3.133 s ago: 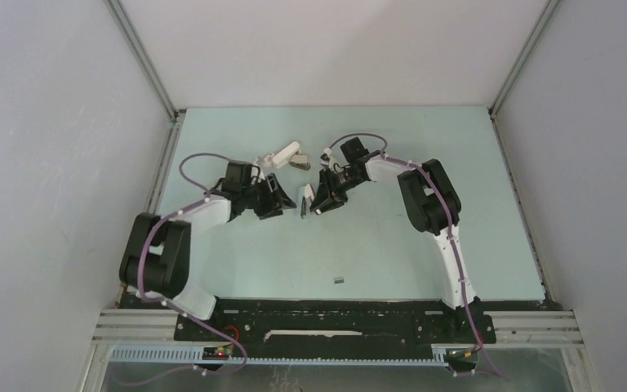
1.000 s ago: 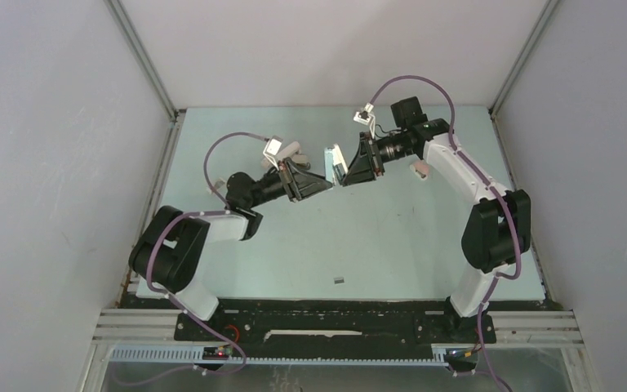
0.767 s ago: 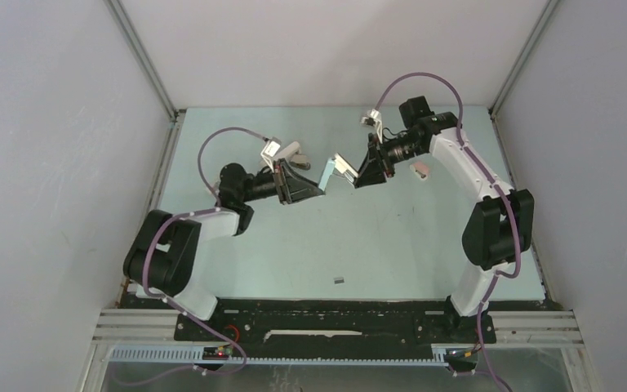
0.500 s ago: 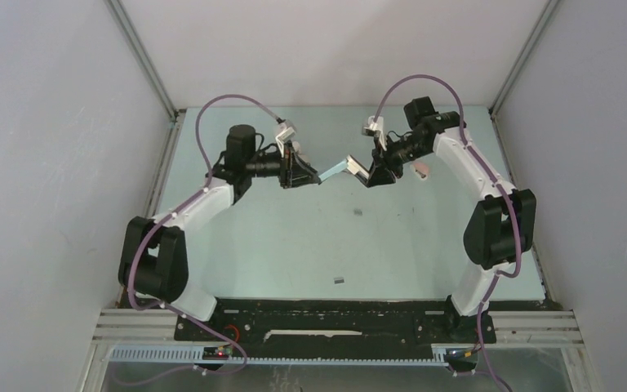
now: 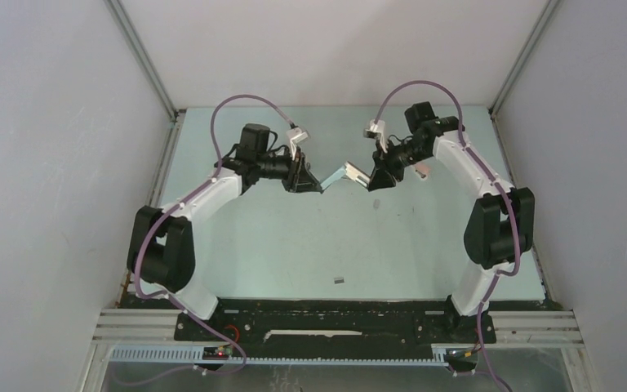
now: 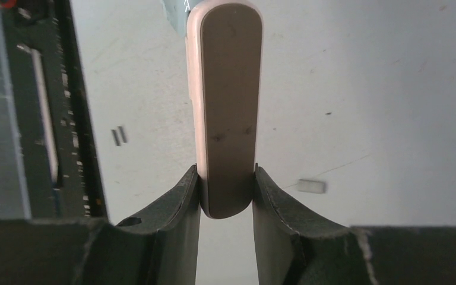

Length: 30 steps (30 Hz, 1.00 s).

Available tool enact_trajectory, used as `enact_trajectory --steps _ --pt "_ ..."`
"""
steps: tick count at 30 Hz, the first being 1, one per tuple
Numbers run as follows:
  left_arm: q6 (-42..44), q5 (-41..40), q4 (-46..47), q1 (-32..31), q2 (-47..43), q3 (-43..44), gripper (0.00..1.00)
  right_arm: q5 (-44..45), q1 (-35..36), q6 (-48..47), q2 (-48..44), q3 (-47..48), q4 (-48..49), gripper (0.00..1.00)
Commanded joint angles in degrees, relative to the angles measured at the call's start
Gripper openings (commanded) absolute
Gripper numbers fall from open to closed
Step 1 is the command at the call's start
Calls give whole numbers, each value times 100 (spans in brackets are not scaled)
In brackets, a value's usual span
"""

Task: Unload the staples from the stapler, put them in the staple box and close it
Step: Unload the staple at the center of the board, then place the stapler at the center of the board.

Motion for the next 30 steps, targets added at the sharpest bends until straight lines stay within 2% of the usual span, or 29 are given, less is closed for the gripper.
enact_trajectory --steps 1,5,8,15,17,23,30 --pt "-1673 -341 1333 -212 -17 -470 23 -1280 -98 1096 -152 -425 -10 0" --pt "-3015 -349 2803 -462 -56 -901 41 -1789 -66 1768 -335 -935 539 0" --pt "-4025 -418 4078 -467 -164 -1334 55 -1873 -68 1909 -463 -1173 718 0" --pt "-4925 -703 5155 -286 -621 -1890 84 -2408 -121 2165 -560 -1451 877 0" --pt "-5375 -896 5603 -212 -777 -2169 99 -2601 -123 2366 -599 -1581 1059 0" --pt "-7193 -1473 7531 -380 -762 -2968 100 -2940 -106 3304 -587 -1808 1850 0" --pt "-7373 -2257 7618 -821 -782 -3229 99 -3163 42 4671 -451 -2069 3018 0"
